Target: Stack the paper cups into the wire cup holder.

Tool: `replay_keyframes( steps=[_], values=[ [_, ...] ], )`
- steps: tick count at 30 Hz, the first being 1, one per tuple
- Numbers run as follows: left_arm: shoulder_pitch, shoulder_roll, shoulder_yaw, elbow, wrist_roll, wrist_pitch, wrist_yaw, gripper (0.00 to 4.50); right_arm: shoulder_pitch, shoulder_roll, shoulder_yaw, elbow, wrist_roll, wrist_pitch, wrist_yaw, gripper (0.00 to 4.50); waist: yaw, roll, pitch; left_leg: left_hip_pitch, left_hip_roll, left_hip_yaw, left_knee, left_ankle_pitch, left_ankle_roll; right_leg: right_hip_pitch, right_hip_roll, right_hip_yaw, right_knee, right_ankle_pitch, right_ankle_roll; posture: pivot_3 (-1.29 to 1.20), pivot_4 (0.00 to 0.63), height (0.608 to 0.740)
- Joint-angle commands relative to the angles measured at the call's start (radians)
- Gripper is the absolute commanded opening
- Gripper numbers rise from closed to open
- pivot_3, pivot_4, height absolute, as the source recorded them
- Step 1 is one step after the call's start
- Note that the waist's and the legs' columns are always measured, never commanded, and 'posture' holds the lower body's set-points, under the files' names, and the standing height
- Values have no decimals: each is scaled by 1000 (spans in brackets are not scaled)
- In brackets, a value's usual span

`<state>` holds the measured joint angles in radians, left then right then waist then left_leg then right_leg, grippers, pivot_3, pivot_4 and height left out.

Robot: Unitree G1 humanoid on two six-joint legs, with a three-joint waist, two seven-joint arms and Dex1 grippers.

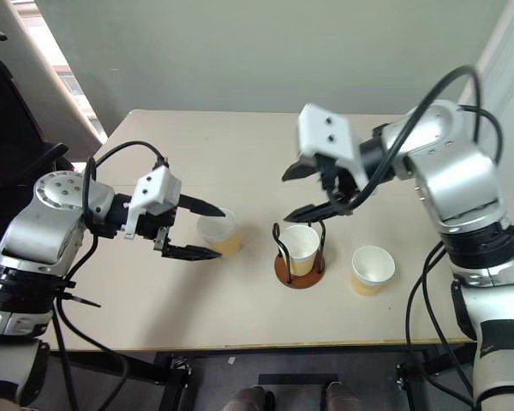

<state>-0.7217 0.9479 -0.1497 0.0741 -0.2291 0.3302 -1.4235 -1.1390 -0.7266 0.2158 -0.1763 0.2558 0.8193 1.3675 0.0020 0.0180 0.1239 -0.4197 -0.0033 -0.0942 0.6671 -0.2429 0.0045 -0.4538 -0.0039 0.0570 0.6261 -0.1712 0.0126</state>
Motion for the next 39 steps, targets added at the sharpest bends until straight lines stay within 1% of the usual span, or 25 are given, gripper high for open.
replay_keyframes(
  steps=[1, 6, 10, 23, 28, 33, 36, 39],
  values=[
    [-3, 19, -32, -26, 108, -43, 65, 4500, 1, -34, -88, -58, 88, 78, -21, 3619, 1, 0, 0, 0, 0, 0, 0, 0, 0, 0, 0, 0, 0, 0, 0, 0, 150, 740],
    [-21, 5, -67, -14, 184, -24, 118, 4500, 20, -71, -153, -100, 207, 143, -20, 3619, 0, 0, 0, 0, 0, 0, -1, 0, 0, 0, 0, 0, 0, 0, 0, 0, 150, 740],
    [-67, -14, -94, 25, 237, -46, 136, 4500, 26, -93, -158, -114, 251, 153, -38, 3619, 1, 0, 0, 0, 0, 0, -1, 0, 0, 0, 0, 0, 1, 0, 0, 0, 150, 740],
    [-129, -97, -155, 161, 313, -141, 114, 4500, 25, -133, -146, -124, 323, 164, -89, 3619, 2, 0, 0, 0, 0, 0, -1, 0, 0, 0, 0, 0, 1, 1, 2, 0, 150, 740],
    [-174, -157, -176, 262, 335, -248, 128, 4500, 38, -144, -148, -138, 343, 161, -101, 3619, 6, 0, 0, 0, 0, 0, 0, 0, 0, 0, 0, 0, 1, 3, 5, 0, 150, 740],
    [-195, -188, -176, 305, 318, -320, 75, 4500, 55, -158, -148, -147, 348, 131, -102, 3619, 6, 0, 0, -1, 0, 0, 0, -1, 1, 0, 0, 0, 0, 5, 8, 0, 150, 740],
    [-206, -199, -169, 337, 312, -384, 59, 3883, 64, -172, -148, -147, 351, 117, -97, 3669, 6, 0, 0, -1, 0, 0, 0, -1, 1, 0, 0, 0, 0, 5, 9, 0, 150, 740],
    [-226, -202, -161, 368, 298, -410, 22, 2811, 70, -188, -146, -142, 352, 108, -90, 3669, 6, 0, 0, -1, 0, 0, 0, -1, 1, 0, 0, 0, 0, 5, 10, 0, 150, 740]
  ],
)
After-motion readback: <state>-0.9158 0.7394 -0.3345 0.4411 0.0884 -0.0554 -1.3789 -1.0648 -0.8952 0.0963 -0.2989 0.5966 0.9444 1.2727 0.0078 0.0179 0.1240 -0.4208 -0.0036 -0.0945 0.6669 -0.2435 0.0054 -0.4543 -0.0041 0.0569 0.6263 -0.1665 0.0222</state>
